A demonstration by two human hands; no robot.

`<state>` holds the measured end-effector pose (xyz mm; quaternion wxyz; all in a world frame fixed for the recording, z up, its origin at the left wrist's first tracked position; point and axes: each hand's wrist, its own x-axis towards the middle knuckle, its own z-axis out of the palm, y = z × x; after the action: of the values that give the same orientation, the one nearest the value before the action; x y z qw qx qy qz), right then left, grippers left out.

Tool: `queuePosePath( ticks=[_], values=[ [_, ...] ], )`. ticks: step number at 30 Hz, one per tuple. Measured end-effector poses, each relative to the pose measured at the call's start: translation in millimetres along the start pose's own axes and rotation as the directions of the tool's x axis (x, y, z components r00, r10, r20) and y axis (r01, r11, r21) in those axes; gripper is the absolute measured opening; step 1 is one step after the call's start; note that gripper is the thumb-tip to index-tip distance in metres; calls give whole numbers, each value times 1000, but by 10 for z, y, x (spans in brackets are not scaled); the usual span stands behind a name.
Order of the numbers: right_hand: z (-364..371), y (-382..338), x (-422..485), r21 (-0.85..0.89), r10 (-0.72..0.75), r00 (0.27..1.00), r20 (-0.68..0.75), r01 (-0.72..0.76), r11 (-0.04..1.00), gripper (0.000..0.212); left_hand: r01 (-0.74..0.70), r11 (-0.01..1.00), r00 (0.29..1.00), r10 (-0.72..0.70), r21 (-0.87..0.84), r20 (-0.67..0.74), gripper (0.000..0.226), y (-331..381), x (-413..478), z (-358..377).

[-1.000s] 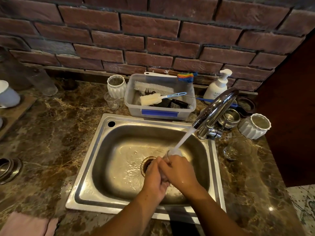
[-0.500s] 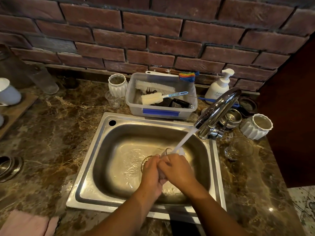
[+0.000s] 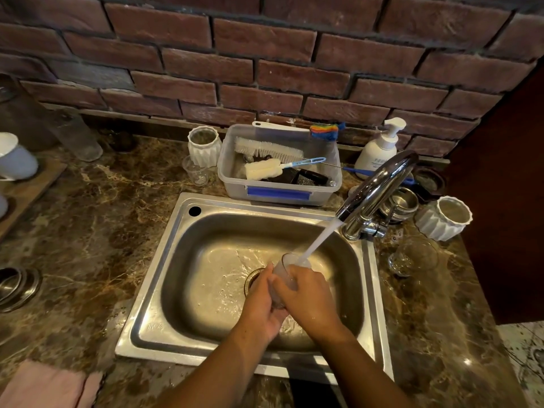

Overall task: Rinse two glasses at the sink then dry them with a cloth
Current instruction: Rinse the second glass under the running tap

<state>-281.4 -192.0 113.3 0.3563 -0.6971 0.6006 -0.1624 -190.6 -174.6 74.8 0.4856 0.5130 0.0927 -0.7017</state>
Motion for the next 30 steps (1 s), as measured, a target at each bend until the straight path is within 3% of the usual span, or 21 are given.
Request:
queuePosePath(
  ticks=[5,7,10,15,23,27,30],
  values=[
    [178,30,-112,-50,-26,985,-169,18,999,12,16,990,998,-6,-139,69,49,-54,37,-89],
    [240,80,-155,-11,-39,971,-237,38,999,28,4,987,996,11,-162,88,49,-51,53,-98],
    [235,80,-182,240,111,956,-272,-44,970,58,-11,986,996,25,-167,82,46,-48,41,-71],
    [238,129,-130,627,305,951,-50,-208,751,77,-15,991,994,29,-136,102,48,-74,-30,-52],
    [210,248,-204,666,307,949,78,-278,693,81,-17,997,980,2,76,197,51,-113,-178,-264],
    [234,283,-235,645,366,915,167,-383,662,57,-15,989,982,-13,147,189,55,-163,-266,-424],
    [237,267,-275,618,395,887,237,-452,643,72,-20,976,977,-26,215,211,52,-147,-366,-495]
  ],
)
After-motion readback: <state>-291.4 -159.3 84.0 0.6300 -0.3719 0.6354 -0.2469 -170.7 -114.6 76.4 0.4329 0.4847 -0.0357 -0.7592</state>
